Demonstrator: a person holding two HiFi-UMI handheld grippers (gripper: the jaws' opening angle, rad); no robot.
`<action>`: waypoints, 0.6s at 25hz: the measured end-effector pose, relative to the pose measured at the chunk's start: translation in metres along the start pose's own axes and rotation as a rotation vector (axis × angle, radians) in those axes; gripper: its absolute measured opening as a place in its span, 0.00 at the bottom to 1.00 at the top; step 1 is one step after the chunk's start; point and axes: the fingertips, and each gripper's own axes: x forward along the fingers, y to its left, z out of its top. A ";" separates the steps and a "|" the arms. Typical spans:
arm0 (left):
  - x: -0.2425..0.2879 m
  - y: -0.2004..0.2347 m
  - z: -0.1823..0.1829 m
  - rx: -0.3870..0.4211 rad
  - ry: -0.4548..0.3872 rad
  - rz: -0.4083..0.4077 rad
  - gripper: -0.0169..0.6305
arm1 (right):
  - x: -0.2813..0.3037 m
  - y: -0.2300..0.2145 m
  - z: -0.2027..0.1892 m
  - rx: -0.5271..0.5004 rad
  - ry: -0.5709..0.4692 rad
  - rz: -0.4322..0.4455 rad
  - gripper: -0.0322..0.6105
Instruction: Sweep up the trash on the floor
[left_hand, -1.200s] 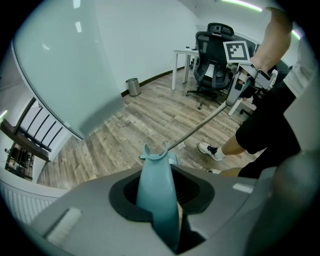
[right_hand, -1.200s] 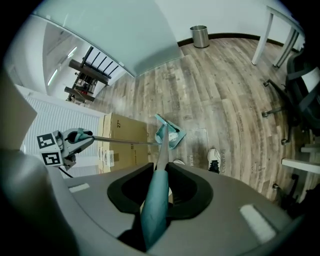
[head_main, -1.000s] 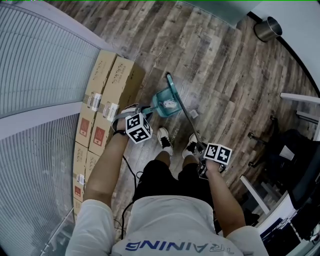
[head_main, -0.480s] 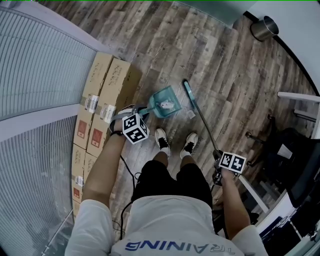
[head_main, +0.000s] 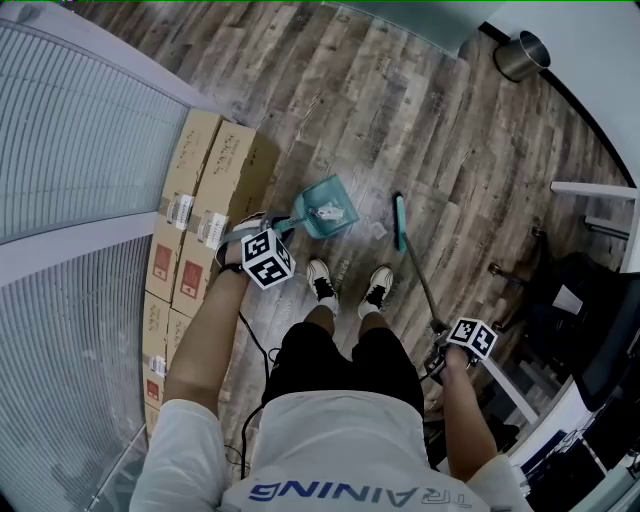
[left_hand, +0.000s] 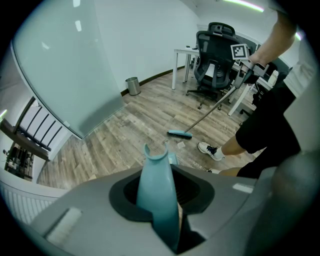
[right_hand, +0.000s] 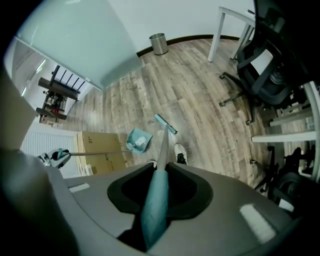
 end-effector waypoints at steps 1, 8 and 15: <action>0.000 0.000 0.000 0.001 0.000 0.001 0.18 | 0.004 0.002 -0.004 0.035 0.005 0.014 0.22; 0.000 0.001 -0.002 0.000 -0.001 0.001 0.18 | 0.039 0.070 -0.020 0.039 0.031 0.141 0.22; -0.001 0.001 -0.001 0.004 -0.006 0.004 0.18 | 0.055 0.142 -0.012 -0.120 0.028 0.174 0.22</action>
